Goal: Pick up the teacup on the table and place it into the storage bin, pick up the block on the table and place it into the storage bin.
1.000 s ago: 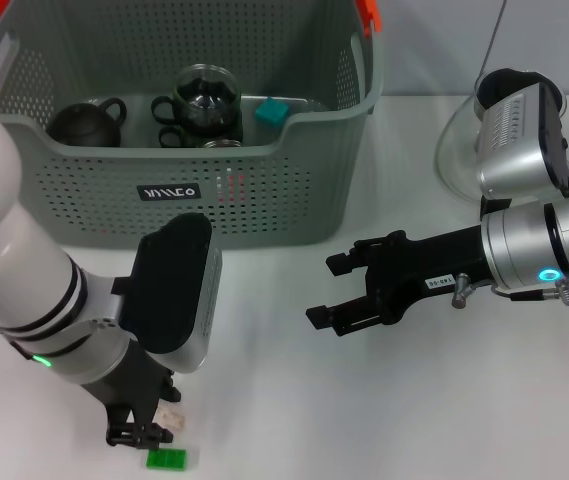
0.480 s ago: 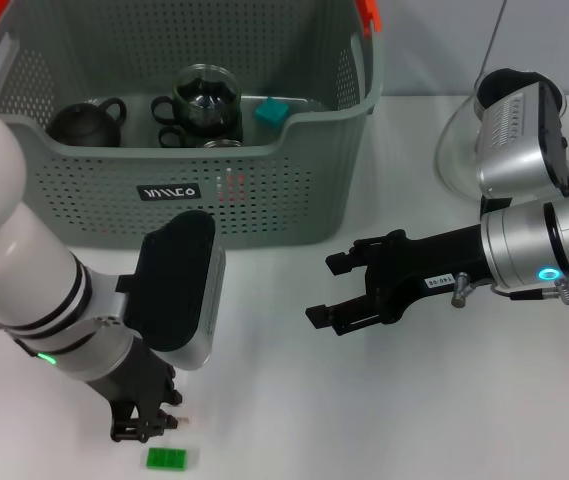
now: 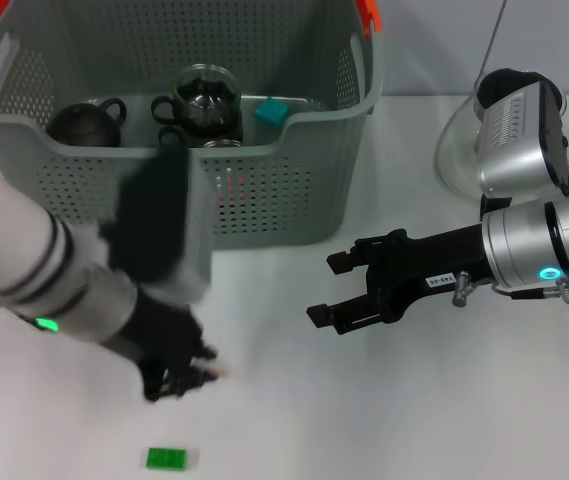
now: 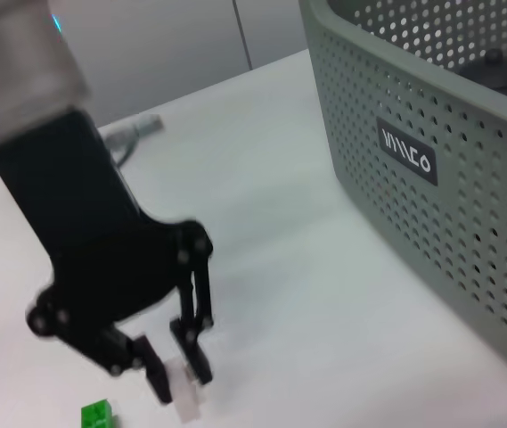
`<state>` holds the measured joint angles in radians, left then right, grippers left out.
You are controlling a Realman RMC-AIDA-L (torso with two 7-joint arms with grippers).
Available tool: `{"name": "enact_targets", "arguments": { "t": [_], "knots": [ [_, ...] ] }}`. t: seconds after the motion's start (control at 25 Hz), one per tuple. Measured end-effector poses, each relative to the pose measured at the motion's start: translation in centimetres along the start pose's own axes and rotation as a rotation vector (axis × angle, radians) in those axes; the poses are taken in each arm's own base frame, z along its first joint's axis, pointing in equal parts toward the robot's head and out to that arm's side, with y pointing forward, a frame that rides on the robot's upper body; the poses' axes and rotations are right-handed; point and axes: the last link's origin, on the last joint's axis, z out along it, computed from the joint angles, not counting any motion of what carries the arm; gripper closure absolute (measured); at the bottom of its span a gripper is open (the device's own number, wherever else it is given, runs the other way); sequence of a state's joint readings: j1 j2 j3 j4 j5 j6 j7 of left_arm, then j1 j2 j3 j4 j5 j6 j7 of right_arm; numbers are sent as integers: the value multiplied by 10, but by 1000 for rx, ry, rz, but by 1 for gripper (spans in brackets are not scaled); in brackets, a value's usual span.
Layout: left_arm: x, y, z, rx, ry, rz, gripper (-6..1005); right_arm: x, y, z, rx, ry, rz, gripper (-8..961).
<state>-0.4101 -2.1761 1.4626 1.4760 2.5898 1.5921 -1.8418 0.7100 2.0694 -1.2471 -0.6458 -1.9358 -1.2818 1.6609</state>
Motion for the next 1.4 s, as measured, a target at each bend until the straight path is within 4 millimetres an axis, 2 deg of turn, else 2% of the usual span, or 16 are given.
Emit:
{"name": "enact_targets", "arguments": {
  "t": [0.12, 0.32, 0.4, 0.48, 0.56, 0.68, 0.76, 0.84, 0.96, 1.08, 1.16, 1.24, 1.32, 1.4],
  "knots": [
    [4, -9, -26, 25, 165, -124, 835, 1, 0, 0, 2, 0, 4, 69],
    [14, -33, -99, 126, 591, -295, 837, 4, 0, -1, 5, 0, 10, 69],
    [16, -51, -125, 214, 709, -344, 837, 3, 0, -1, 4, 0, 9, 69],
    [17, -78, -137, 302, 765, -416, 838, 2, 0, -1, 1, 0, 6, 69],
    [16, -104, -135, 347, 757, -496, 838, 1, 1, 0, -2, 0, 3, 69],
    [11, -137, -118, 373, 707, -612, 837, 0, 1, 2, -3, 1, -1, 70],
    [7, -151, -104, 369, 673, -664, 805, 0, 1, 2, -3, 1, -1, 70],
    [7, -154, -99, 363, 664, -676, 744, 0, 1, 1, -4, 1, -1, 70],
    [10, -151, -104, 373, 677, -658, 654, 0, 1, 0, -4, 1, -1, 71],
    [17, -131, -120, 352, 695, -583, 513, 1, 0, -1, -2, 1, 0, 71],
    [23, -105, -128, 295, 686, -466, 419, 1, 0, -1, -1, 1, 0, 70],
    [31, -71, -130, 210, 646, -281, 378, 2, 0, -1, 1, 1, 2, 70],
    [33, -32, -121, 109, 559, -95, 338, 3, -1, -2, 4, 1, 3, 70],
    [30, -2, -111, 38, 453, 13, 297, 3, -1, -2, 5, 2, 6, 69]
  ]
}}
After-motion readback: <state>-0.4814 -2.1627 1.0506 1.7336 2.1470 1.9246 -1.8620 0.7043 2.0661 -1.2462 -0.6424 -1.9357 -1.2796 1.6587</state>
